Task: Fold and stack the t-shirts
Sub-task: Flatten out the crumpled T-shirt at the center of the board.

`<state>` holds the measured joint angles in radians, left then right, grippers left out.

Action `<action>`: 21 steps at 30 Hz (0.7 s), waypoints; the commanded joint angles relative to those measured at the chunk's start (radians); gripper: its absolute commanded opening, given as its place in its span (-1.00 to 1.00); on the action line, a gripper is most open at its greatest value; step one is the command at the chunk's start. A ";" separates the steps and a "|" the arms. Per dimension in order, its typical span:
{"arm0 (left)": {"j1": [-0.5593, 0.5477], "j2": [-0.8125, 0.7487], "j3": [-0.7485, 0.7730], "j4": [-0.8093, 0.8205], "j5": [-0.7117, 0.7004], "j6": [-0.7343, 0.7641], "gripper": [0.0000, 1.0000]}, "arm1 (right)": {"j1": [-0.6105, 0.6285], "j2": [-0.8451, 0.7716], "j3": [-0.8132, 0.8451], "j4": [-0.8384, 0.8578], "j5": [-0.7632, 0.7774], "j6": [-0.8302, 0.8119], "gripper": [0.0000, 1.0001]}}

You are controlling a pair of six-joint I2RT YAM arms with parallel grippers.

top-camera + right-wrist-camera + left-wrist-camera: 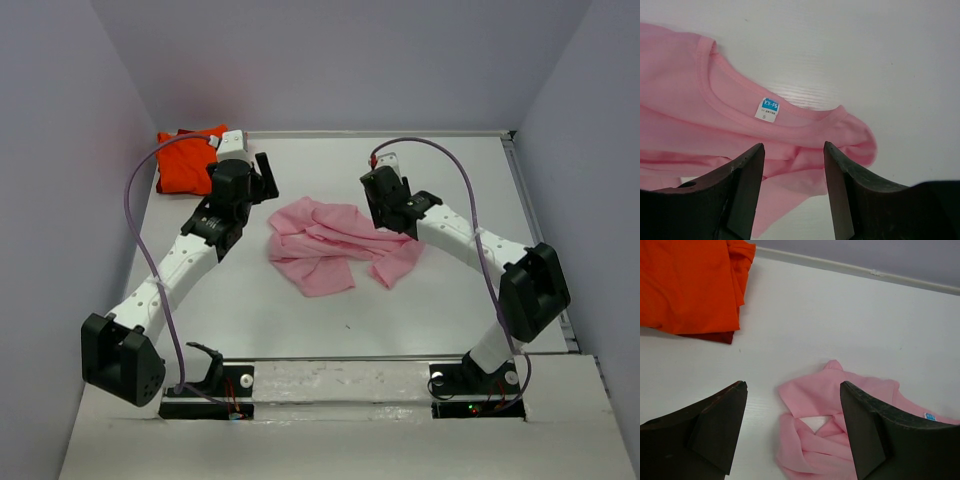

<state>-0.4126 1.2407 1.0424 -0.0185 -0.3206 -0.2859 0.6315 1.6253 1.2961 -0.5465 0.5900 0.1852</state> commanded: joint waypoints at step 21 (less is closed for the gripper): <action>-0.006 -0.003 0.024 0.046 0.023 0.010 0.68 | 0.120 -0.059 -0.255 0.114 -0.130 0.161 0.14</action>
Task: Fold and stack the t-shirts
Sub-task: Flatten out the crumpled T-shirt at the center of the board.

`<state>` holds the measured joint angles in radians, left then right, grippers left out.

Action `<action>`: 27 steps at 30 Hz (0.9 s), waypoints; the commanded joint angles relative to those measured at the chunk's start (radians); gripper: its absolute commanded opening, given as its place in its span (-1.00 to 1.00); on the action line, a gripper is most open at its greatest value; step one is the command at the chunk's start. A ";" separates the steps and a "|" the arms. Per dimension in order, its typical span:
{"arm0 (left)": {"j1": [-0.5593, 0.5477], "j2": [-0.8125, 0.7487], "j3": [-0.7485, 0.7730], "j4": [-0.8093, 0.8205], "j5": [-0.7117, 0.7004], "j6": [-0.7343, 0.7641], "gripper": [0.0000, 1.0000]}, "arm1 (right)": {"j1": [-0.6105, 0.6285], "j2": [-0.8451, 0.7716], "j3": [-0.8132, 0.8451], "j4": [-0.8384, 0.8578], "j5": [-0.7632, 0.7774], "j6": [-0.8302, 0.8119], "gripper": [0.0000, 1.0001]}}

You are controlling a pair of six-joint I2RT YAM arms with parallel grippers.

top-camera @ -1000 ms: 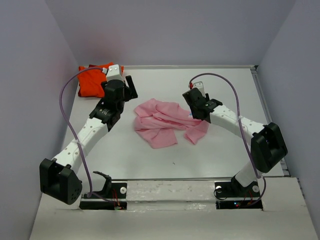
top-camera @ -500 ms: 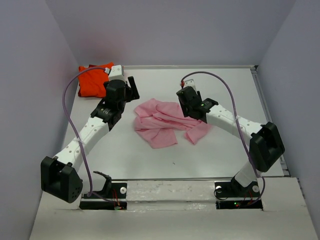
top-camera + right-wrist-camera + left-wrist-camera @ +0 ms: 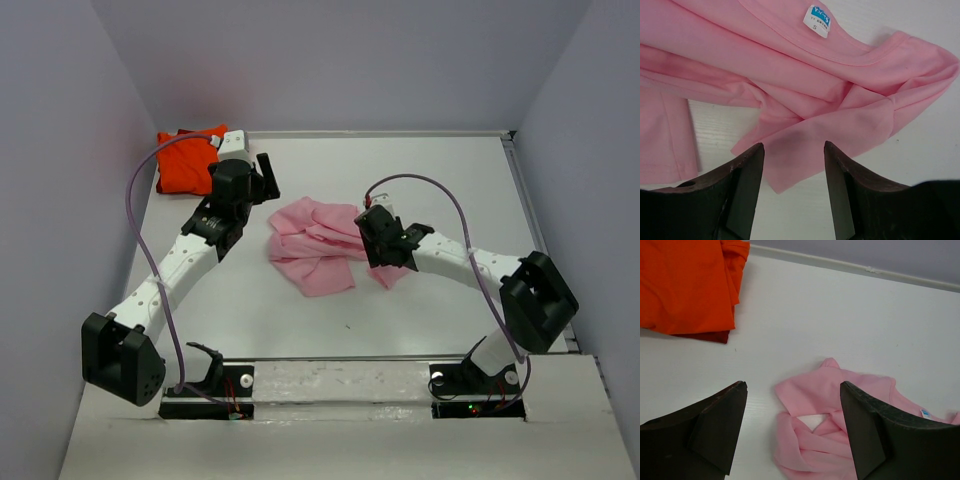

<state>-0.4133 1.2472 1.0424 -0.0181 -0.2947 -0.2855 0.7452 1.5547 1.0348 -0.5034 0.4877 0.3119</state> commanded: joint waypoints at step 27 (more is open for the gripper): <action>-0.010 -0.012 0.024 0.046 -0.011 0.016 0.68 | 0.079 0.094 -0.016 0.082 -0.008 0.081 -0.18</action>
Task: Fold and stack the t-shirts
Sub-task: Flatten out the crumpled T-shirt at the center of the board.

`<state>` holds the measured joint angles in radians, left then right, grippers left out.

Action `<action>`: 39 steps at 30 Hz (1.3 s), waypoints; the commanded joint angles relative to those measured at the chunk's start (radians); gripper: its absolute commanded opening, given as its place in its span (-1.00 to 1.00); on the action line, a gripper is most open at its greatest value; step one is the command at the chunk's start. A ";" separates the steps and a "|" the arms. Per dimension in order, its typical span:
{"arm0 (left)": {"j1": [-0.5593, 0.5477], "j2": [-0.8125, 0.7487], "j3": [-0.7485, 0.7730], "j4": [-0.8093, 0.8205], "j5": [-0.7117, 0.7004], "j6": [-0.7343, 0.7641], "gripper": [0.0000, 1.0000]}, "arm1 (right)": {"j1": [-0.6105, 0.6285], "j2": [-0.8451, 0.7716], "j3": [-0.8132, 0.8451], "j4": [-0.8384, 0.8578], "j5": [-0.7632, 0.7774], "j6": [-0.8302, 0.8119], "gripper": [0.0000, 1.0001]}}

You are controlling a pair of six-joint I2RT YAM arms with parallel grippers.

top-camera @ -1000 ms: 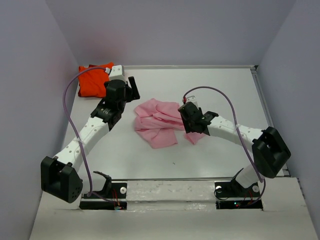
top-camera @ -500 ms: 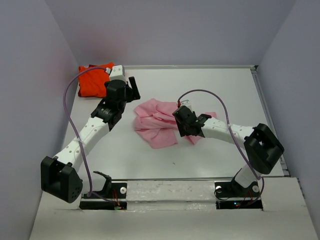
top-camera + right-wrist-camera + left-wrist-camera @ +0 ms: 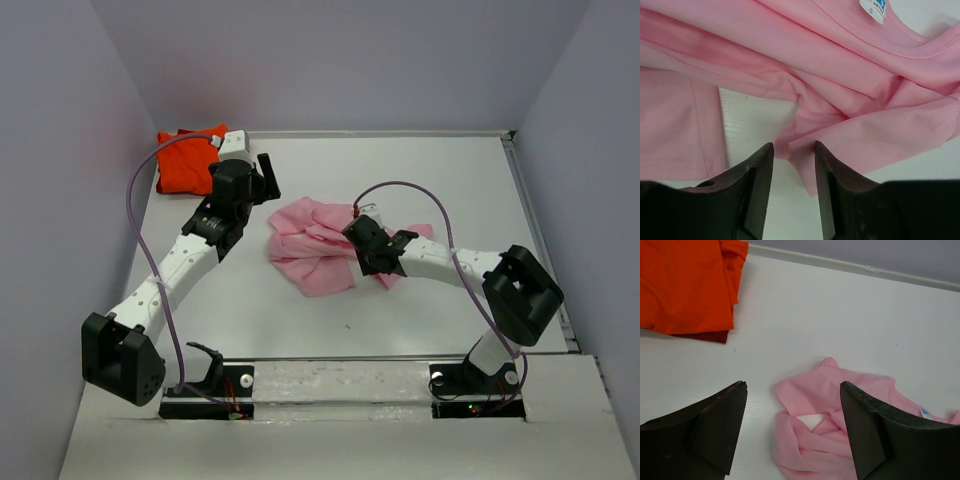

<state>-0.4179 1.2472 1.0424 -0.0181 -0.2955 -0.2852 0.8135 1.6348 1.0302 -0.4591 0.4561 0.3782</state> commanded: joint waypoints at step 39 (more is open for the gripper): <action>-0.015 -0.014 0.021 0.049 -0.014 0.021 0.68 | 0.010 -0.165 -0.002 -0.069 0.188 -0.015 -1.00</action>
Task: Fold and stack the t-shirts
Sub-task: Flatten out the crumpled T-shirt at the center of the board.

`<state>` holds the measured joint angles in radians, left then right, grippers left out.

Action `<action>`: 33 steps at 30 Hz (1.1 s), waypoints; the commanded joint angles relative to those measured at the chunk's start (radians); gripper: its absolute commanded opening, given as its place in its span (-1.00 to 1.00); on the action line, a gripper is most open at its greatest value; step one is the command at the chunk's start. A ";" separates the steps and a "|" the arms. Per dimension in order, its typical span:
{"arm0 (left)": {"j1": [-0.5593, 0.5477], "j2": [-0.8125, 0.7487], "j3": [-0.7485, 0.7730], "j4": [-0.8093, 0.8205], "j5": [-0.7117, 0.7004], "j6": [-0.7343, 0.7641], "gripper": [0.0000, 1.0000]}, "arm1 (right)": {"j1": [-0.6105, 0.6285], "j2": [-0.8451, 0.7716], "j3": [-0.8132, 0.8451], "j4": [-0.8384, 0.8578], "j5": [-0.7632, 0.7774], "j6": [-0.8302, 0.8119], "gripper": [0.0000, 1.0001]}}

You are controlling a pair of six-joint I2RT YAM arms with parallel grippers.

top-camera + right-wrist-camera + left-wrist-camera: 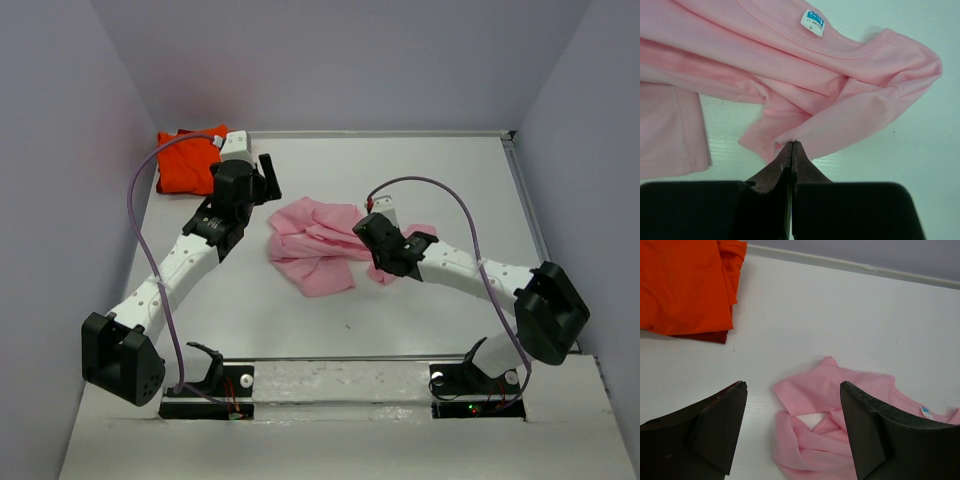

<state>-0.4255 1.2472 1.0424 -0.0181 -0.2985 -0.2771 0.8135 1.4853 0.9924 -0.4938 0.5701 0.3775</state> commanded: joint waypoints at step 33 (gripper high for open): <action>-0.010 -0.014 0.021 0.052 -0.004 0.019 0.69 | 0.019 0.112 0.097 -0.083 -0.032 0.031 0.25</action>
<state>-0.4263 1.2472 1.0424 -0.0177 -0.2981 -0.2703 0.8135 1.5944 1.0389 -0.6220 0.5564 0.3935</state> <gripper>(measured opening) 0.844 0.622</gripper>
